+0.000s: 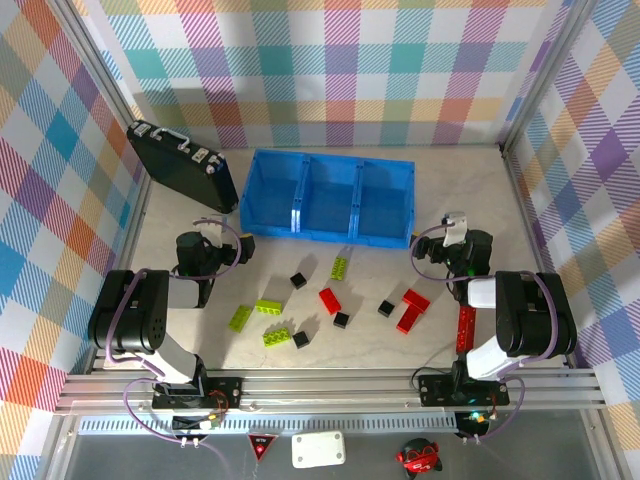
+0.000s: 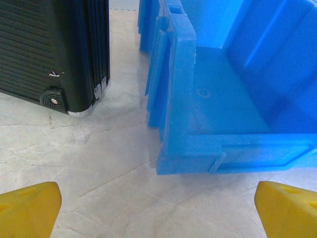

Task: Sort the legos into containers by color
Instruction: Pick up the lego from the bottom-right of the table.

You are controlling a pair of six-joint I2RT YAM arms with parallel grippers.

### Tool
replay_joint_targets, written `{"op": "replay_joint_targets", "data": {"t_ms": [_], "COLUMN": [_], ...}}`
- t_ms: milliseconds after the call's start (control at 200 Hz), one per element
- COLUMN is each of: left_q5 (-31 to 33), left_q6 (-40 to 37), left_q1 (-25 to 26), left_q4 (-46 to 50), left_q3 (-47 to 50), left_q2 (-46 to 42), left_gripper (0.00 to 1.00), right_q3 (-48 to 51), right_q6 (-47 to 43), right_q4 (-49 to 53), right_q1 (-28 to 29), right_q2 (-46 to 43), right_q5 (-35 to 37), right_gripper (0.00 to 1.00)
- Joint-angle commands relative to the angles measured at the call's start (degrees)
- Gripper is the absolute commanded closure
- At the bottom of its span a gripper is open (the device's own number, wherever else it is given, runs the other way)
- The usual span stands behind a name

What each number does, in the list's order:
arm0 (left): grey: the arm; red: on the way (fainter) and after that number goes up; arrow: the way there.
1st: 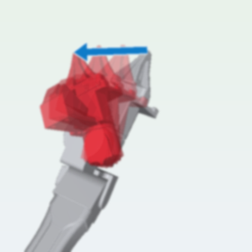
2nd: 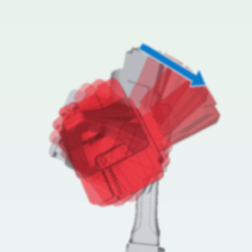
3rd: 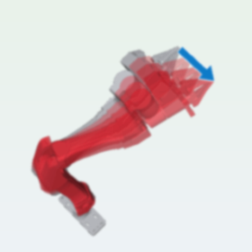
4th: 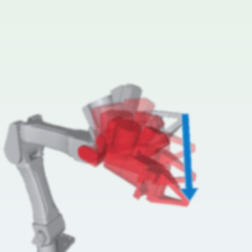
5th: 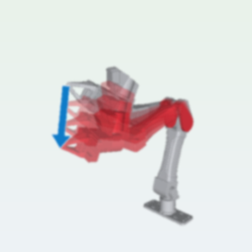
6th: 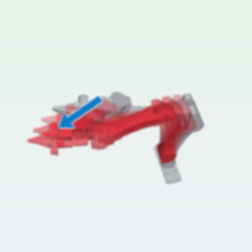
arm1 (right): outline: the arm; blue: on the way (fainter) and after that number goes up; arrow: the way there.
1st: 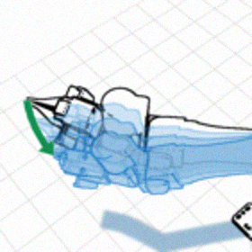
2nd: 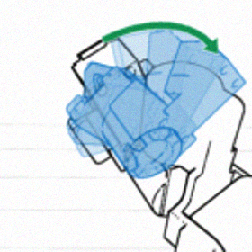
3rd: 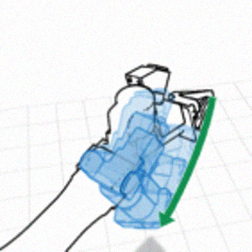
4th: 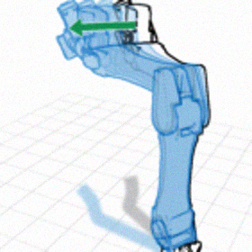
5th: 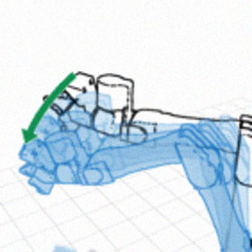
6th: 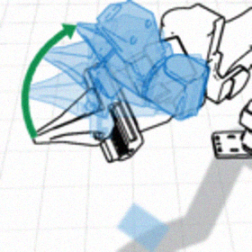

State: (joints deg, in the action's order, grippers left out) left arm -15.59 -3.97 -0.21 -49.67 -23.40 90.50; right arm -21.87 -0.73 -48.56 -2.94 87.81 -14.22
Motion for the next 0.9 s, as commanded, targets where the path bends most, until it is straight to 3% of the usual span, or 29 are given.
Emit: {"op": "replay_joint_targets", "data": {"t_ms": [0,735,895], "left_q5": [-1.5,-0.3,0.5], "left_q6": [-0.9,-0.5,-0.5], "left_q1": [-0.4,-0.4,-0.2], "left_q4": [-1.8,-2.1,-1.4], "left_q3": [0.7,0.8,1.2], "left_q2": [0.0,-0.1,-1.3], "left_gripper": [0.00,0.00,0.00], "right_q3": [-0.9,-0.7,-1.9], "right_q6": [-0.6,-0.7,-0.5], "right_q4": [-0.5,-0.8,4.1], "right_q1": [0.2,0.3,0.5], "right_q2": [0.1,-0.1,-3.3], "right_q5": [-1.4,-1.1,0.0], "right_gripper": [0.01,0.01,0.01]}}
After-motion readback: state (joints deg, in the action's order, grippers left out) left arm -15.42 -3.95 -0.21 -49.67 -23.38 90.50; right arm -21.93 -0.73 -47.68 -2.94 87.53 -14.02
